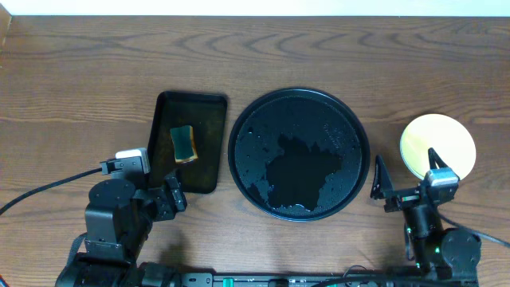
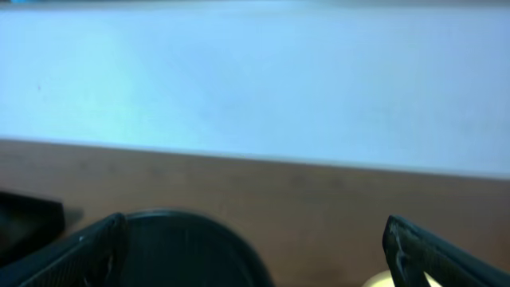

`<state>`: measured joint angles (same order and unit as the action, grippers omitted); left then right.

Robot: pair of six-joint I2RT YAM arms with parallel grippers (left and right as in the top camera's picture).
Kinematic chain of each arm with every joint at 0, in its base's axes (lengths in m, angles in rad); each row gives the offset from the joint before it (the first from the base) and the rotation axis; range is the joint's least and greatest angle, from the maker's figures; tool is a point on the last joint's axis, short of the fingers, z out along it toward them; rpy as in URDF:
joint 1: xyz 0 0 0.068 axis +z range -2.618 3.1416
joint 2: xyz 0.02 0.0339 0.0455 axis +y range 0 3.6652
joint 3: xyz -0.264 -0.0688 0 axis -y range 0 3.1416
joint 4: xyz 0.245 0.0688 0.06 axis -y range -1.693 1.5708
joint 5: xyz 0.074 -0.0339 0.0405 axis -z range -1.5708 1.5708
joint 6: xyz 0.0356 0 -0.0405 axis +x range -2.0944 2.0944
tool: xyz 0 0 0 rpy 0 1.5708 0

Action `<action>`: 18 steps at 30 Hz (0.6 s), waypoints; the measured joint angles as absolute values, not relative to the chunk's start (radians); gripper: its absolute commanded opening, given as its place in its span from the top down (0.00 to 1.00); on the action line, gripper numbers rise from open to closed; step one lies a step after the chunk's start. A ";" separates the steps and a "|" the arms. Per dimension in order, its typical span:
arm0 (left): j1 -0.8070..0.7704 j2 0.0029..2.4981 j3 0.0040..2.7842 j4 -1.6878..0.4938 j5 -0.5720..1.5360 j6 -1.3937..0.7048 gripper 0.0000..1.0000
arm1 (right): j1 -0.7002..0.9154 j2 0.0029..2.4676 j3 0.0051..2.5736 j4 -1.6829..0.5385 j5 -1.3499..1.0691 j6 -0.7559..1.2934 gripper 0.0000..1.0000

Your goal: Clean dirty plates on tray and stack at the side

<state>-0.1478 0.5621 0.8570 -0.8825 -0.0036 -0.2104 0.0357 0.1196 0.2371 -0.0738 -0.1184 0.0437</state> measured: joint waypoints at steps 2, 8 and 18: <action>-0.148 0.562 0.857 -0.883 -0.004 -0.210 0.13 | 0.041 0.086 0.179 0.006 -0.118 0.044 0.01; -0.148 0.562 0.857 -0.882 -0.004 -0.210 0.13 | 0.043 0.017 0.031 0.125 -0.110 0.043 0.01; -0.148 0.562 0.857 -0.883 -0.004 -0.210 0.13 | 0.044 0.013 0.007 -0.063 -0.096 0.025 0.01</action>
